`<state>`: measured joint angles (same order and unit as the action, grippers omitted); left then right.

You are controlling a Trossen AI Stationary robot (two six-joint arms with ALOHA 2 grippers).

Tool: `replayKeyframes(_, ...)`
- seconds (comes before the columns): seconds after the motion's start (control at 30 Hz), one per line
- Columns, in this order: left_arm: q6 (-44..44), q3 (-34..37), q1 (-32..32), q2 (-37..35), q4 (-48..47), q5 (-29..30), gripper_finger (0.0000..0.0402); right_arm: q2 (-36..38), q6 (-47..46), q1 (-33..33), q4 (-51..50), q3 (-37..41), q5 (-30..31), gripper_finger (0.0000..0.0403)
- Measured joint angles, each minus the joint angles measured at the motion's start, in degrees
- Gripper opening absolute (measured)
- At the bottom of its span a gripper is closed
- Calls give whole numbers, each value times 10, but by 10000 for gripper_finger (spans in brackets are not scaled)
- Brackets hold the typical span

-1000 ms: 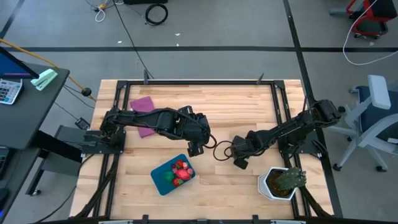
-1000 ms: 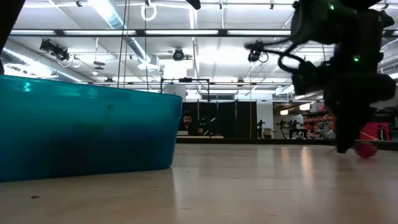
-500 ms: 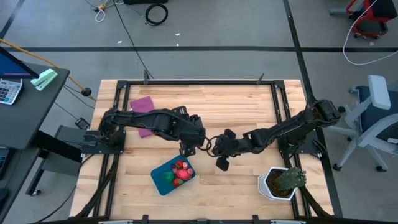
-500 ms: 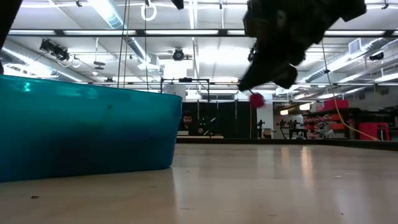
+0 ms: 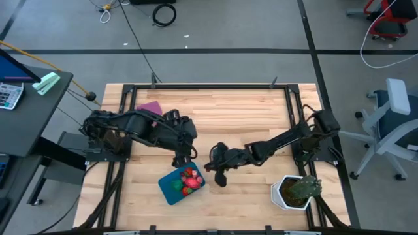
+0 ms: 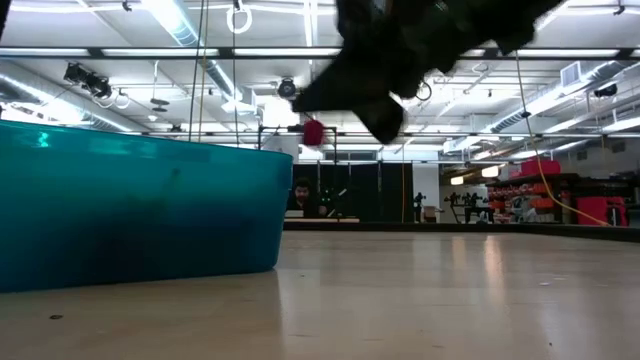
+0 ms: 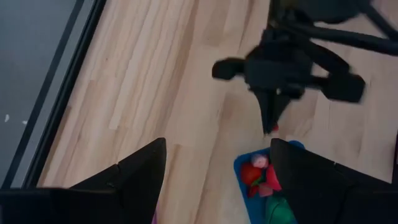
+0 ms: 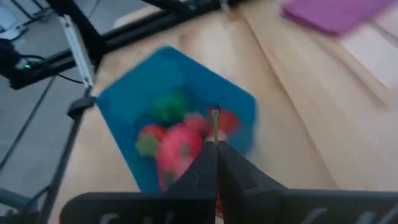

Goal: Pick and placing Produce into tupperware
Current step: Put the cherry into the blue bin, then return to Home Position

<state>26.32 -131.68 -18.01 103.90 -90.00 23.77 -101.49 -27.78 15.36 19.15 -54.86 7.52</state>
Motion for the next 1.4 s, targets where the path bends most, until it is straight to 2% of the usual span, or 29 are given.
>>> replayKeyframes(0.17, 3, 0, -5, 3, 0, 0, 291, -79, 60, 9, 2, -125, -33, 0)
replayKeyframes(0.4, 2, 0, -9, 6, 0, 0, 291, -163, 85, 10, -116, -264, -45, 0)
replayKeyframes(0.67, 1, 1, -34, 2, 0, -8, 291, -231, 88, 5, -138, -307, -45, 8)
replayKeyframes(0.87, 1, 1, -50, 2, 0, -7, 291, -236, 103, -3, -152, -309, -45, 52)
replayKeyframes(1.13, -17, 1, -55, 2, 0, -8, 291, -173, 146, -4, -197, -309, -41, 117)
replayKeyframes(1.27, -25, 1, -60, -5, 1, -9, 291, -85, 179, -4, -337, -309, -36, 125)
replayKeyframes(1.4, -60, 0, -59, -46, 3, -11, 291, 32, 205, -4, -511, -309, -17, 124)
